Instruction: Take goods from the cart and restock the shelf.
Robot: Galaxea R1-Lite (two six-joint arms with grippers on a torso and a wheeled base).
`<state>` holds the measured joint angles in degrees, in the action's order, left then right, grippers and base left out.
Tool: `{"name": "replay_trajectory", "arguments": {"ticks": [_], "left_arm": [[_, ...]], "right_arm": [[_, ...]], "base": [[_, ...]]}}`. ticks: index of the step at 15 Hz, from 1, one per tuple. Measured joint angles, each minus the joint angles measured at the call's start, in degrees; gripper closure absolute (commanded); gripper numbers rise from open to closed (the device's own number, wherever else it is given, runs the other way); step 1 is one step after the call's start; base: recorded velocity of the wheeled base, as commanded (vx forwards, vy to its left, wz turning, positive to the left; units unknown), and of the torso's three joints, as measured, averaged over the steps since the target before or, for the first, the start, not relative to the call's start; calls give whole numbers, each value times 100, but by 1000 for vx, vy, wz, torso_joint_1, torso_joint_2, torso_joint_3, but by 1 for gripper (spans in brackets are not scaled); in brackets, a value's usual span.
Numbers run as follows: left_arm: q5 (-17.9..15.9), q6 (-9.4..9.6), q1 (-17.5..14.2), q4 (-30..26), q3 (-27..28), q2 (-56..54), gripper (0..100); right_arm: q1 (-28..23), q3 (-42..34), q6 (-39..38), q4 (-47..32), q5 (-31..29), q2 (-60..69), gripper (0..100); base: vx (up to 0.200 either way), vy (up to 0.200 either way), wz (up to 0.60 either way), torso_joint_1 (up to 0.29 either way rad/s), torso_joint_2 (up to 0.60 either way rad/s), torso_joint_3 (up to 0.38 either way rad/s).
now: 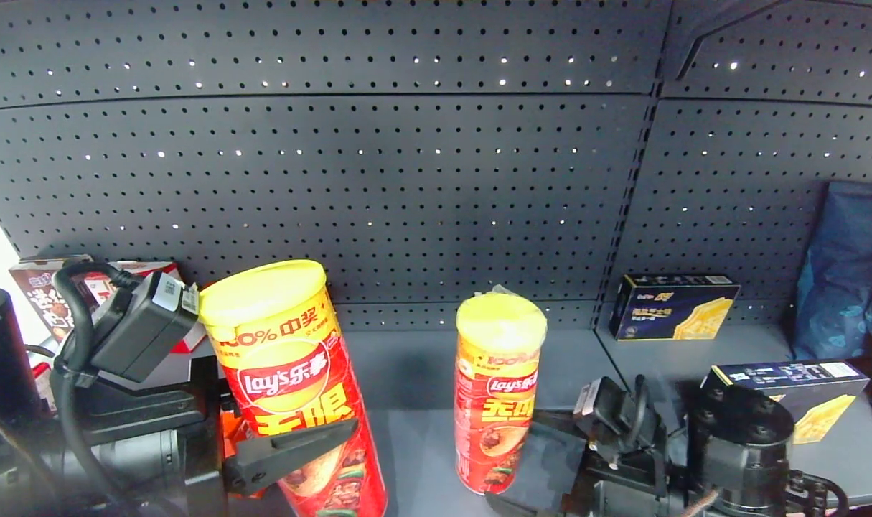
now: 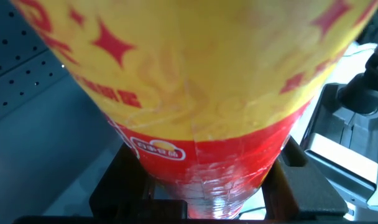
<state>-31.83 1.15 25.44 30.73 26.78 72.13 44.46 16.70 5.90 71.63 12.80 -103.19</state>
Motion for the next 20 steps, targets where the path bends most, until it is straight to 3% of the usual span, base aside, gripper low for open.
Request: {"name": "replay_trajectory", "arguments": {"ticks": [4,14,20], "left_arm": [[0,-2,5,0,-5,9,100],[11,0,-9,0,-13,5,100],[16,-2,-4,-5,-24,5,100]], "right_arm": [[-17,-425,22,-48,-66,586,0],[7,590,23,-226,-523,-215,0],[110,798,20,-211,-541,-468,0]], "base": [[0,0,0,0,0,0],[0,0,0,0,0,0],[0,0,0,0,0,0]]}}
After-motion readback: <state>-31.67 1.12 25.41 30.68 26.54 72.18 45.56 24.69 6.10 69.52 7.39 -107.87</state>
